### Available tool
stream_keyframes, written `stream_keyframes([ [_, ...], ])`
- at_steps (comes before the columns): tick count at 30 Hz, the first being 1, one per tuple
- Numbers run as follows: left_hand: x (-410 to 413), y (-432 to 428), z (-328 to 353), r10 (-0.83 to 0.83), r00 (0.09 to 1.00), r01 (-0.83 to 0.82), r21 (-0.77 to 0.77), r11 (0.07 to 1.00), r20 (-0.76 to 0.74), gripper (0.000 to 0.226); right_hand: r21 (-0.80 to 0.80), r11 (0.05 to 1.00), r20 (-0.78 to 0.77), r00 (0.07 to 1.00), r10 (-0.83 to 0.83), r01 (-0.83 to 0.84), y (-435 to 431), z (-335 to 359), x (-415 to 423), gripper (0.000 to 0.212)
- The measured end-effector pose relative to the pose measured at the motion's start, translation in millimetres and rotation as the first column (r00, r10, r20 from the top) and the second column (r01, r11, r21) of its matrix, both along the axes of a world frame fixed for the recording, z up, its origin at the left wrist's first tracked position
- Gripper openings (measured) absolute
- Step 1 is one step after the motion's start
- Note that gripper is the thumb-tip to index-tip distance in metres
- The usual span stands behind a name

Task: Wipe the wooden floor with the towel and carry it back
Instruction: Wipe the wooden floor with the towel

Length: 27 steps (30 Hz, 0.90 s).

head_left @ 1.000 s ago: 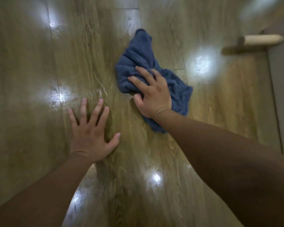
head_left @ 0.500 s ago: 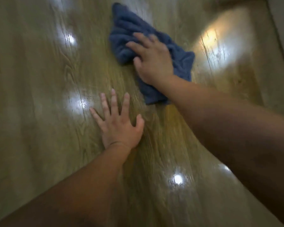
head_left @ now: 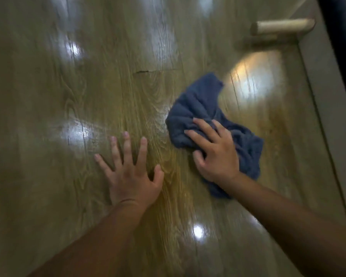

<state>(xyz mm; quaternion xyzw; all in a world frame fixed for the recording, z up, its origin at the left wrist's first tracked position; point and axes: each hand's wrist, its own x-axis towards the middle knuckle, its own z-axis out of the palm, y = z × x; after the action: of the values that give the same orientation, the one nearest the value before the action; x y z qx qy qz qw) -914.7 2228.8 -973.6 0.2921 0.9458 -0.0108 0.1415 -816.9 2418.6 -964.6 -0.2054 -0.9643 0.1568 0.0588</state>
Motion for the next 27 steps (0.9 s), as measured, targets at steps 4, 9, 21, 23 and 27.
stream_keyframes([
  [4, 0, 2, 0, 0.018, 1.0, -0.018, -0.002, 1.0, -0.005, 0.079, -0.029, 0.917, 0.032, 0.917, 0.398, -0.397, 77, 4, -34, 0.052],
  [9, 0, -1, -6, -0.002, 0.997, 0.003, 0.021, 1.0, -0.071, 0.078, 0.04, 0.996, 0.058, 0.995, 0.078, -0.08, 142, 5, -130, 0.059],
  [21, 2, 3, 1, 0.037, 0.999, -0.037, 0.003, 0.999, -0.018, 0.081, -0.055, 0.994, -0.009, 0.995, 0.096, -0.097, -82, 7, 85, 0.059],
  [23, 3, 2, 0, 0.033, 0.999, -0.032, 0.005, 0.999, -0.041, 0.078, -0.098, 0.983, 0.017, 0.988, 0.156, -0.154, -78, 1, 99, 0.059],
  [27, 2, 0, -4, 0.019, 0.999, -0.017, 0.045, 0.999, -0.044, 0.075, -0.099, 0.974, -0.017, 0.979, 0.204, -0.205, -59, 6, 69, 0.057],
])
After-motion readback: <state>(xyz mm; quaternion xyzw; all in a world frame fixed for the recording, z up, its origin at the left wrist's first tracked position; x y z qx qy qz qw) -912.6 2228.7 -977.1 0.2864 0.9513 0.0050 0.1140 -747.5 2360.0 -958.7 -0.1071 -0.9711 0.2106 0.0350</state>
